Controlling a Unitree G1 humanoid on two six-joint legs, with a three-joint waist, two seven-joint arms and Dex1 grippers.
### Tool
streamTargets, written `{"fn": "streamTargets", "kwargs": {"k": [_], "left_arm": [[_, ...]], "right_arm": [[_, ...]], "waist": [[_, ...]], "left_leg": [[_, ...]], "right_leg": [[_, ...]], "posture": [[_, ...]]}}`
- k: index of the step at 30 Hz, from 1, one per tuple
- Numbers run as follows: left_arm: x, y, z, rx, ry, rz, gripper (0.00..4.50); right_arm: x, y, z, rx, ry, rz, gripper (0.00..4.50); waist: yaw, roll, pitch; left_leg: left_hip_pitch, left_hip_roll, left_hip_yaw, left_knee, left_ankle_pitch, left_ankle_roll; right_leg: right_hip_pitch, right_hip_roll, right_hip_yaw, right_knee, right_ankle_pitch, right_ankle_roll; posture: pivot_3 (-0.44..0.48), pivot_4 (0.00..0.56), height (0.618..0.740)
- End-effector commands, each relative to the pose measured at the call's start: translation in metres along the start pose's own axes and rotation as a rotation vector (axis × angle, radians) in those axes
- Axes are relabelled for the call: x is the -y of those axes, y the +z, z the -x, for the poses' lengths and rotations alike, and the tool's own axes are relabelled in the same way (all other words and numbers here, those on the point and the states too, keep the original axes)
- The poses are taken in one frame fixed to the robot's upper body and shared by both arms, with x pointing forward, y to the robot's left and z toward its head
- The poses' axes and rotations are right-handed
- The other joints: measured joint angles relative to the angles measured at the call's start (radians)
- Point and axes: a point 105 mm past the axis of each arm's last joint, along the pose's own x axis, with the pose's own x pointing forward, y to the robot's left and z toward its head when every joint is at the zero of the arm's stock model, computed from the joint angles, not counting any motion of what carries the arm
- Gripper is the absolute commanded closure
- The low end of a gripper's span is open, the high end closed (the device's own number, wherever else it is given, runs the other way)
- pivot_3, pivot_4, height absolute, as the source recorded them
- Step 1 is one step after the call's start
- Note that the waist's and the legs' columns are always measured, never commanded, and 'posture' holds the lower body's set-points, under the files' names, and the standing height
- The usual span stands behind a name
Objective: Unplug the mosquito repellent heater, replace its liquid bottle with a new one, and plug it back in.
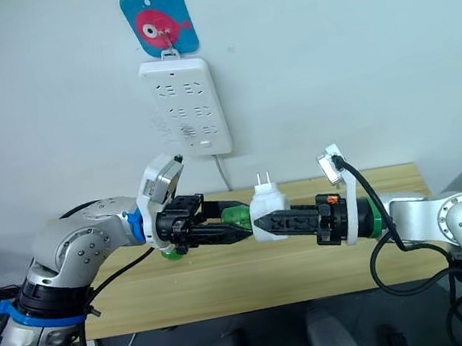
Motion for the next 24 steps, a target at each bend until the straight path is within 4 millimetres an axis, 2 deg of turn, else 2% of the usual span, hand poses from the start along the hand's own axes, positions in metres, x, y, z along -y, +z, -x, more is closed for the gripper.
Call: {"fn": "streamTargets", "kwargs": {"k": [1,3,6,10,14,20,23,24], "left_arm": [[-0.003,-0.001,0.009,-0.049,0.067,-0.229,0.65],[-0.001,-0.006,0.01,-0.077,0.056,-0.311,0.11],[-0.001,-0.01,0.011,-0.082,0.081,-0.539,0.08],[-0.002,0.002,0.01,0.038,0.172,-0.798,0.08],[0.002,0.001,0.004,0.067,0.153,-0.845,0.08],[-0.002,-0.011,0.002,0.047,0.144,-0.824,0.08],[-0.006,-0.012,0.003,0.047,0.162,-0.806,0.67],[-0.008,-0.011,0.002,0.052,0.168,-0.809,1.0]], "right_arm": [[-0.008,0.006,0.004,0.026,0.031,-0.007,1.48],[-0.006,0.007,0.005,0.035,0.027,-0.013,1.48],[-0.003,0.01,0.006,0.051,0.014,-0.025,1.48],[0.003,0.013,0.006,0.07,-0.002,-0.04,1.48],[0.004,0.013,0.007,0.069,-0.006,-0.041,1.48],[0.004,0.014,0.007,0.07,-0.003,-0.039,1.48],[0.003,0.015,0.007,0.073,0.0,-0.037,1.48],[0.002,0.015,0.007,0.073,0.003,-0.035,1.48]], "waist": [[-0.001,0.0,0.0],[-0.001,0.0,0.0],[0.002,0.0,0.0],[0.013,0.0,0.0],[0.021,0.0,0.0],[0.022,0.0,0.0],[0.022,0.0,0.0],[0.022,0.0,0.0]], "left_leg": [[0.0,0.0,0.001,0.0,0.0,0.0],[0.0,0.0,0.001,0.0,0.0,0.0],[0.0,0.0,0.001,0.0,0.0,0.0],[0.0,-0.001,0.002,0.0,0.0,0.0],[0.0,0.0,0.002,0.001,0.0,0.0],[0.0,-0.001,0.002,0.001,0.0,0.0],[0.0,-0.001,0.002,0.001,0.0,0.0],[0.0,-0.001,0.002,0.001,0.0,0.0]], "right_leg": [[0.0,0.0,0.001,0.0,0.0,0.0],[0.0,0.0,0.001,0.0,0.0,0.0],[0.0,0.0,0.001,0.0,0.0,0.0],[0.0,-0.001,0.002,-0.001,0.0,0.0],[0.0,-0.001,0.002,0.0,0.0,0.0],[0.0,-0.001,0.002,0.0,0.0,0.0],[0.0,-0.001,0.002,0.0,0.0,0.0],[0.0,-0.001,0.002,0.0,0.0,0.0]], "posture": [[-0.162,0.216,0.725],[-0.162,0.216,0.725],[-0.159,0.217,0.725],[-0.151,0.218,0.725],[-0.149,0.218,0.725],[-0.153,0.218,0.725],[-0.156,0.217,0.725],[-0.156,0.217,0.725]]}}
